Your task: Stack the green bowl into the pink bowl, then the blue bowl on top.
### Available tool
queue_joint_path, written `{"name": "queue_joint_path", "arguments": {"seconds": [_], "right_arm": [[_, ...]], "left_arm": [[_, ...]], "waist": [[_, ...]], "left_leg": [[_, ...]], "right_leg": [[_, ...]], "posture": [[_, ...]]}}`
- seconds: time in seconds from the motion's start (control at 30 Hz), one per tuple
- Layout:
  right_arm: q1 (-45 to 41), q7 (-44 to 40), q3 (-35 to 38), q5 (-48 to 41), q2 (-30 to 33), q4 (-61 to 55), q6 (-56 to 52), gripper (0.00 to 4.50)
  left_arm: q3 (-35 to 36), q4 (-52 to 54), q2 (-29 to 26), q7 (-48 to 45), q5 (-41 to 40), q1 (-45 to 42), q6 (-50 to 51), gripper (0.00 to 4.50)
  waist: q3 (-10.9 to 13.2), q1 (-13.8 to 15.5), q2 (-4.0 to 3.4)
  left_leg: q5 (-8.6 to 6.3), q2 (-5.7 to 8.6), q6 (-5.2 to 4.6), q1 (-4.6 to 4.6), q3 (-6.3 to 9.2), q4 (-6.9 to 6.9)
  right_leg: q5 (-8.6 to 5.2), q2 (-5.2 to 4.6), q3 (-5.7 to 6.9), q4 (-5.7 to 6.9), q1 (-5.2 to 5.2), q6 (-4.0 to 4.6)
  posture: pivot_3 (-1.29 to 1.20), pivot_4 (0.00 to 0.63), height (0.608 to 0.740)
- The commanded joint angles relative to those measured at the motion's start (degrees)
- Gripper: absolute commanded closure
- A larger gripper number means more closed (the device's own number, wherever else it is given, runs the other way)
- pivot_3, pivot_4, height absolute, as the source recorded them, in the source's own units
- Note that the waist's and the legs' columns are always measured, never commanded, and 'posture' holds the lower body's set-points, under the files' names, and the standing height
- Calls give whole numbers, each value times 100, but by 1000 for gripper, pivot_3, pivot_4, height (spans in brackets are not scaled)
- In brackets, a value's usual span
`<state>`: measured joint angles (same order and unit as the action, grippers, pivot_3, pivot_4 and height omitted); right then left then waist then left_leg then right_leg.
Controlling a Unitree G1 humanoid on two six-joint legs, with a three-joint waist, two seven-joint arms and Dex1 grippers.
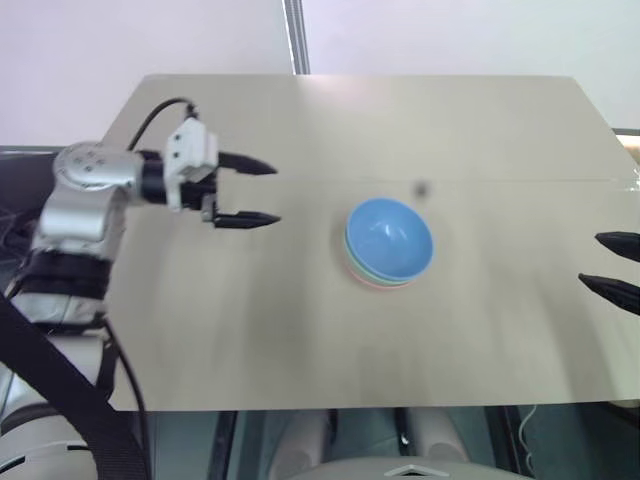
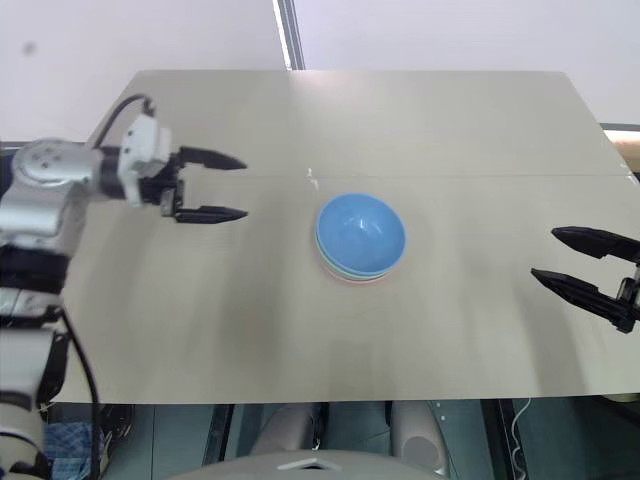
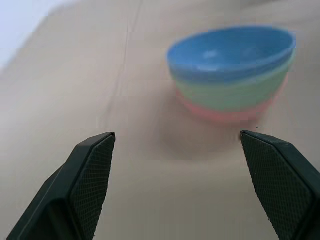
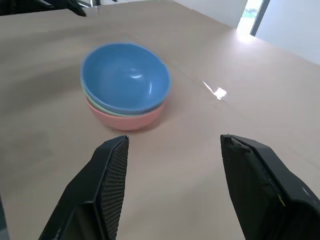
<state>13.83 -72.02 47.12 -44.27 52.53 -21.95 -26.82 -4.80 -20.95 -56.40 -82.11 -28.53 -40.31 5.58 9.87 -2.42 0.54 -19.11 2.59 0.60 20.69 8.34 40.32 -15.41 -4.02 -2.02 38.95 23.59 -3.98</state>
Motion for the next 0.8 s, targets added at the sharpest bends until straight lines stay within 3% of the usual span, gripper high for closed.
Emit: {"name": "queue_joint_path", "arguments": {"seconds": [0.03, 0.3, 0.5, 0.8], "right_arm": [[53, -149, 165, 70, 58, 217, 208, 1260], [36, -507, 126, 139, 206, 601, 394, 1260], [-46, -652, -25, 191, 274, 663, 523, 1260], [26, -799, -131, 370, 316, 700, 602, 1260]], "left_arm": [[770, 836, -320, 265, -370, 697, 638, 297], [2236, 1856, -606, 573, -751, 2522, 1594, 297], [2887, 2128, -513, 636, -1030, 3021, 1977, 297], [3201, 2406, -443, 482, -1043, 3509, 1914, 297]], "waist": [[0, 29, 0], [2, 41, -4], [3, 46, -7], [4, 49, -10]], "left_leg": [[0, -1, 0, 2, 2, 0], [-1, -24, 0, -7, -9, -7], [-5, -27, -5, -8, -12, -9], [-4, -29, -2, -8, -17, -16]], "right_leg": [[0, -1, 0, 1, 1, 0], [1, 0, -9, 0, -1, 1], [1, 1, -11, -1, 0, 1], [1, -1, -16, -7, 2, 1]], "posture": [[0, 150, 740], [0, 150, 740], [0, 150, 740], [0, 150, 740]]}}
